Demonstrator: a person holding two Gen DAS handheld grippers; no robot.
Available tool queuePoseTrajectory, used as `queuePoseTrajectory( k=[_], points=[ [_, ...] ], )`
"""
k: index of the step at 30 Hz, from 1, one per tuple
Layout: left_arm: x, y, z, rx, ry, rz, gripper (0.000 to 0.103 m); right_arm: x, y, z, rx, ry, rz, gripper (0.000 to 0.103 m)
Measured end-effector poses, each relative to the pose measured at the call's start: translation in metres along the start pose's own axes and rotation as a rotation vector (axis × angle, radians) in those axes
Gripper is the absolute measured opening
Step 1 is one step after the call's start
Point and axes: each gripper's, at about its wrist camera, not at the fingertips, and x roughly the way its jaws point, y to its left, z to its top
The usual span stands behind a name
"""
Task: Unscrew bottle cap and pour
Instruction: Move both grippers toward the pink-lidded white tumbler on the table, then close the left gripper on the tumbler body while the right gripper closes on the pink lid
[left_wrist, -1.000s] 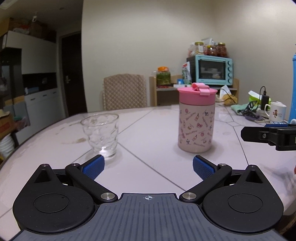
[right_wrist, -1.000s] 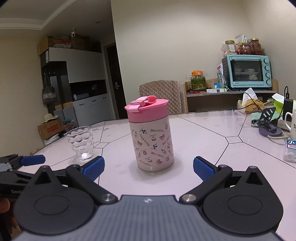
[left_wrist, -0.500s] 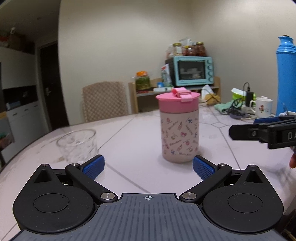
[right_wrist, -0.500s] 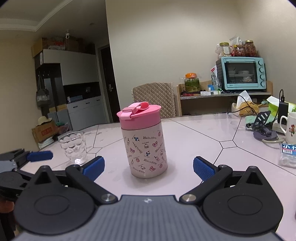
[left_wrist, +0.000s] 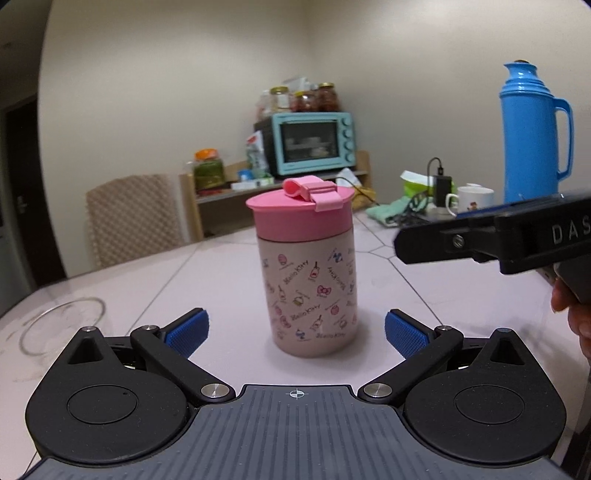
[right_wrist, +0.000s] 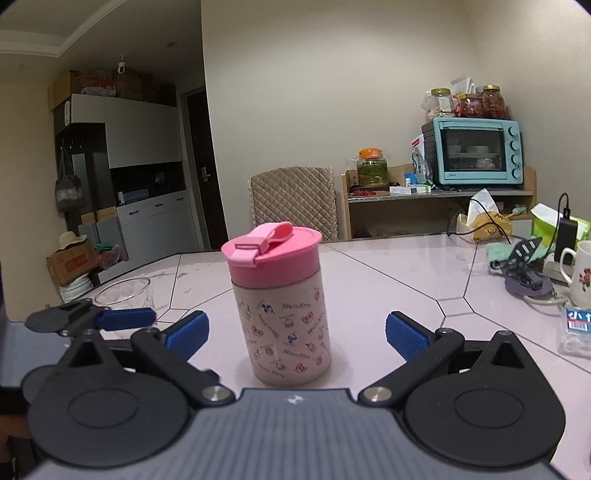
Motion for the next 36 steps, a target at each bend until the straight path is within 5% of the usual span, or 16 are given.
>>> queuePoseTrajectory(
  k=[17, 36],
  points=[
    [0.031, 0.022, 0.011, 0.045, -0.008, -0.123, 0.103, 0.022, 0.013, 0.023, -0.049, -0.009, -0.007, 0.103],
    [0.075, 0.010, 0.022, 0.029, -0.021, -0.179, 0.103, 0.038, 0.004, 0.026, -0.100, 0.015, 0.062, 0.103]
  ],
)
